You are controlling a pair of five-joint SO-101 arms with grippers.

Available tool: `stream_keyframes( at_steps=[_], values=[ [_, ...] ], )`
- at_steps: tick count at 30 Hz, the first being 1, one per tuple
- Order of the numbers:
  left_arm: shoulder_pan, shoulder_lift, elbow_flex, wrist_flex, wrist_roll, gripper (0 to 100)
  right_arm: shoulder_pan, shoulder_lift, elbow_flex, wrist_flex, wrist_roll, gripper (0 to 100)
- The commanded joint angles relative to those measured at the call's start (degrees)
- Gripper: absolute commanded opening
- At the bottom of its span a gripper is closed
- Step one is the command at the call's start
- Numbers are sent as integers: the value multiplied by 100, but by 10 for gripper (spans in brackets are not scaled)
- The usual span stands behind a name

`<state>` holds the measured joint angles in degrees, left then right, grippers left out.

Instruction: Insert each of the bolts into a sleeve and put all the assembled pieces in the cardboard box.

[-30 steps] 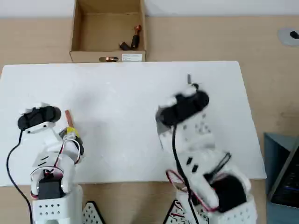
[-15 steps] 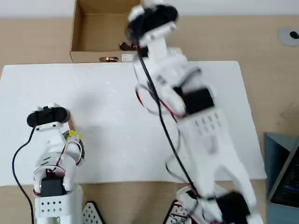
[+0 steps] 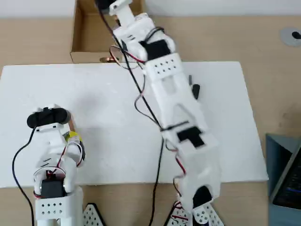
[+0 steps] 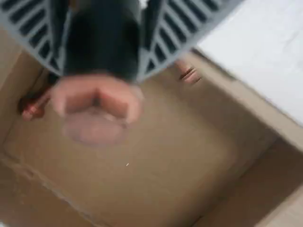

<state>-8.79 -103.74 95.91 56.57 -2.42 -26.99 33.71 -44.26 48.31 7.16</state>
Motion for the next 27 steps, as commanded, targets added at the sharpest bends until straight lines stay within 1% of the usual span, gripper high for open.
stream_keyframes(
  at_steps=[1, 6, 11, 15, 21, 27],
  values=[
    [-70, -40, -18, -105, -18, 3, 92, 910, -1640, -193, 325, 9],
    [-70, -40, -18, -105, -26, 3, 101, 2255, -3037, -193, 774, 9],
    [-70, -48, -18, -105, -26, 3, 101, 3178, -3952, -167, 1152, 12],
    [-70, -48, -18, -105, -35, 3, 101, 3442, -4092, -149, 1477, 18],
    [-70, -48, -18, -105, -35, 4, 101, 3468, -4092, -44, 1512, 141],
    [-70, -48, -18, -105, -35, 4, 163, 3468, -4119, 35, 1512, 141]
  ],
)
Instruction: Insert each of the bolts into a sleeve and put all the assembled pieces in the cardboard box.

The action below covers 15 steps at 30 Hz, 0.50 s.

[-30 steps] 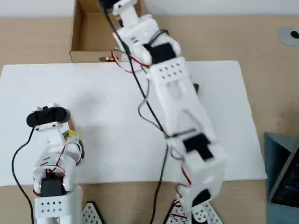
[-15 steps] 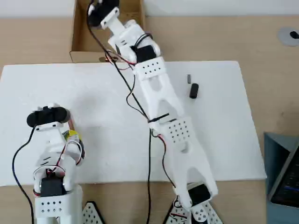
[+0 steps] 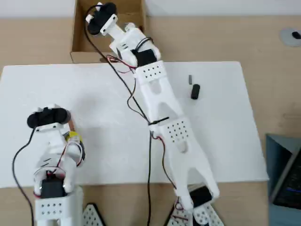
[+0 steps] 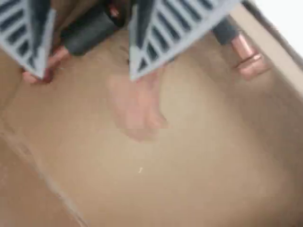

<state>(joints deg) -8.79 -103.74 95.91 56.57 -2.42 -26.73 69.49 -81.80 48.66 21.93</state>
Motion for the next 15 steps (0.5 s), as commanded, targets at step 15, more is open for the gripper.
stream_keyframes(
  at_steps=[15],
  values=[
    [-70, -48, -18, -105, -35, 4, 312, -338, -1385, 1090, 9, 133]
  ],
)
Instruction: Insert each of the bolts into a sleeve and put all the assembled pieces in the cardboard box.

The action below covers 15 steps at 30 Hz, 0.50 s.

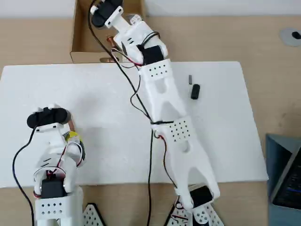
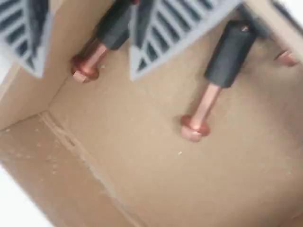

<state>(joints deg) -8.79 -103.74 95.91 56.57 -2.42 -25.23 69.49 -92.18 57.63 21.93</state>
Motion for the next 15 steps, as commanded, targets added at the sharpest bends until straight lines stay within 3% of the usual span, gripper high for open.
stream_keyframes(
  at_steps=[1, 6, 15],
  values=[
    [-70, -48, -18, -105, -35, 4, 189, -479, -347, 246, 9, 118],
    [-70, -48, -18, -105, -35, 4, 207, -936, -338, 378, 26, 6],
    [-70, -48, -18, -105, -35, 4, 207, -1965, -338, 1969, 0, 9]
  ],
)
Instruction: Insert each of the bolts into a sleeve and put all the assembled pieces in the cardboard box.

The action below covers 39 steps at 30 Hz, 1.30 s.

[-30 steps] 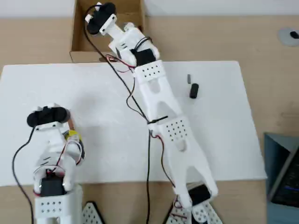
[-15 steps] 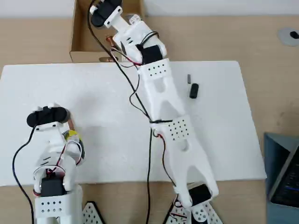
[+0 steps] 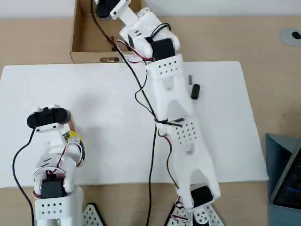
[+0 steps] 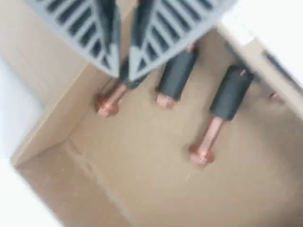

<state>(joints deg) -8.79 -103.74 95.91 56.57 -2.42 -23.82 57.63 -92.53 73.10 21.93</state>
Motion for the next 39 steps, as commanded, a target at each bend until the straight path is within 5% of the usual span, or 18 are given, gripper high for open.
stream_keyframes(
  at_steps=[1, 10, 18, 30, 39],
  values=[
    [-70, -48, -18, -105, -35, 4, 66, -901, -303, 624, -9, 9],
    [-70, -48, -18, -105, -35, 4, 66, -1974, -303, 2875, -396, 9],
    [-70, -48, -18, -105, -35, 4, 295, -2844, 66, 2945, -633, 9],
    [-70, -48, -18, -105, -35, 4, 1675, -5868, 4787, 2901, -1134, 9],
    [-70, -48, -18, -105, -35, 4, 2554, -6070, 7037, 2884, -1820, 9]
  ],
)
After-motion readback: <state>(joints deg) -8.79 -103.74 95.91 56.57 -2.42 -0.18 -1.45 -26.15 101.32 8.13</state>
